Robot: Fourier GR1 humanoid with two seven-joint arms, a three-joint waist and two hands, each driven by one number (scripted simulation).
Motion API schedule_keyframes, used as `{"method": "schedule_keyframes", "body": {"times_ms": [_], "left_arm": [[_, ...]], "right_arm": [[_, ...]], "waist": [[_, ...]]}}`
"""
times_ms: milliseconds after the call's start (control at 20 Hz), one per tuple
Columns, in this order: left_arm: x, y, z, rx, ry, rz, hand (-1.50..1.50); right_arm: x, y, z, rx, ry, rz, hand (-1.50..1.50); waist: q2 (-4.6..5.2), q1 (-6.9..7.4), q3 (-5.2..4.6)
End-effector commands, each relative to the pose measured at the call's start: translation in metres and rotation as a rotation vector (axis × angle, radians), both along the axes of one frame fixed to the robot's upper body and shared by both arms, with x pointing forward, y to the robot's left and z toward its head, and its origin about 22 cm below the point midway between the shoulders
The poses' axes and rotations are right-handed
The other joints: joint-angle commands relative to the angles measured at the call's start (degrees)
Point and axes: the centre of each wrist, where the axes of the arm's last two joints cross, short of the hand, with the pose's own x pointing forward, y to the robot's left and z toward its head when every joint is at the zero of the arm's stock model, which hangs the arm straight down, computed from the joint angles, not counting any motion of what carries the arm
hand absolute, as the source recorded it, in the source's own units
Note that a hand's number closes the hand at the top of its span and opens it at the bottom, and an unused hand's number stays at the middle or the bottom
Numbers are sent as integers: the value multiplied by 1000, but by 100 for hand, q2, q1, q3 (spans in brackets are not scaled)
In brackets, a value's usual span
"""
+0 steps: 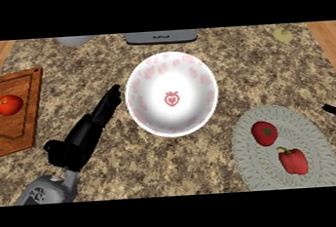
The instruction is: Pick the bell pepper from the placemat and place it in the bowl
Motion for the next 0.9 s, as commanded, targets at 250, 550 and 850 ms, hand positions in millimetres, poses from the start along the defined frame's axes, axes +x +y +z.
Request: {"method": "schedule_keyframes", "body": {"times_ms": [250,550,850], "left_arm": [[-8,3,-1,-5,8,13,0],[7,-4,3,-4,9,11,0],[-7,0,-18,-23,-5,0,0]], "right_arm": [[12,47,57,-114,341,66,-150],[22,74,49,-136,377,37,-150],[6,85,23,-130,338,34,-150]], "waist": [[-16,-42,20],[-6,-54,27],[-10,-75,29]]}}
